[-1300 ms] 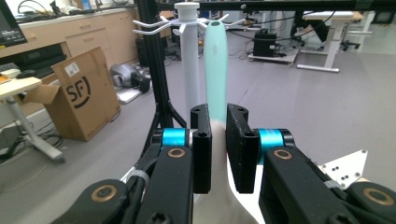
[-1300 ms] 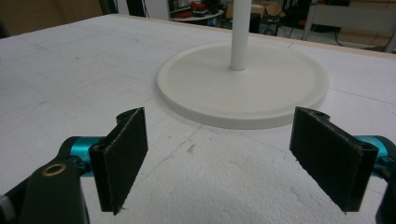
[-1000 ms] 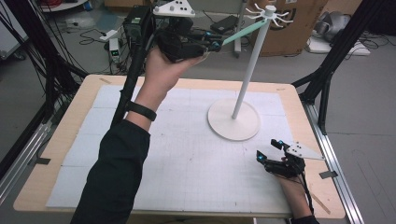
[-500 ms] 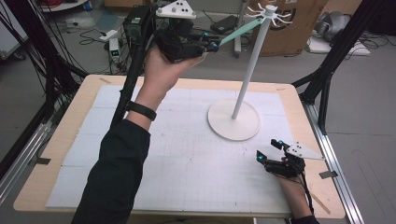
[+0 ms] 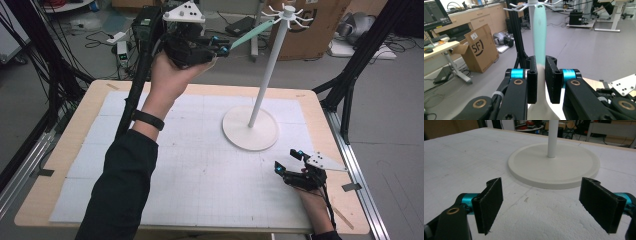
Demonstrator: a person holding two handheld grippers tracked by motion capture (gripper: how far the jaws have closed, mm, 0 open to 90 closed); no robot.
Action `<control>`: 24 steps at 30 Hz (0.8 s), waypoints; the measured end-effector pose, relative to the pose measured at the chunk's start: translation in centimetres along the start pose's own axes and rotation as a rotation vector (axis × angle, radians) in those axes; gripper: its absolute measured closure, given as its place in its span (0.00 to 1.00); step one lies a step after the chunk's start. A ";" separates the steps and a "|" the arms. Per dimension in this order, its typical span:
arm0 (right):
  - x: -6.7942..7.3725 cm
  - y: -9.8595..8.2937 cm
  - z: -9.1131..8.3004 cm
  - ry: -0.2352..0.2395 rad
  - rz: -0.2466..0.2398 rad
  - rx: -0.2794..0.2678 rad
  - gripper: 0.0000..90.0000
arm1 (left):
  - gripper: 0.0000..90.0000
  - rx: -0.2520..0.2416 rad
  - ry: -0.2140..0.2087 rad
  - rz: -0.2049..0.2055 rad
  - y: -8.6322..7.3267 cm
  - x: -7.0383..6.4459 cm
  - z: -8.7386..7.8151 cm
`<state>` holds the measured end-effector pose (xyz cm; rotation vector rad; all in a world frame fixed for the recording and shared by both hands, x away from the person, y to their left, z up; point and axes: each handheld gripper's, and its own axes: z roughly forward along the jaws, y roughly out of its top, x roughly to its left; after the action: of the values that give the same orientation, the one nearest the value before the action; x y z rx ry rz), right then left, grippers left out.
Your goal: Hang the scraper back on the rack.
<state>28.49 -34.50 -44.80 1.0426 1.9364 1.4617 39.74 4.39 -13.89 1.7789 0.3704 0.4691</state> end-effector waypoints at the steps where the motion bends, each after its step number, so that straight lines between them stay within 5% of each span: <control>1: 0.0 0.0 0.0 0.001 0.000 0.000 0.21 | 0.90 0.006 0.002 -0.001 -0.1 0.1 0.1; 20: 0.0 0.0 0.0 0.001 0.002 -0.002 0.21 | 0.88 -0.003 0.015 -0.063 -1.5 1.0 2.0; 24: 0.0 0.0 0.0 0.003 0.002 -0.004 0.21 | 0.62 0.001 0.012 -0.092 -2.3 1.1 1.9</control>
<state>28.48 -34.53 -44.80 1.0420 1.9341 1.4687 41.61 3.93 -16.35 1.7527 0.4586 0.4148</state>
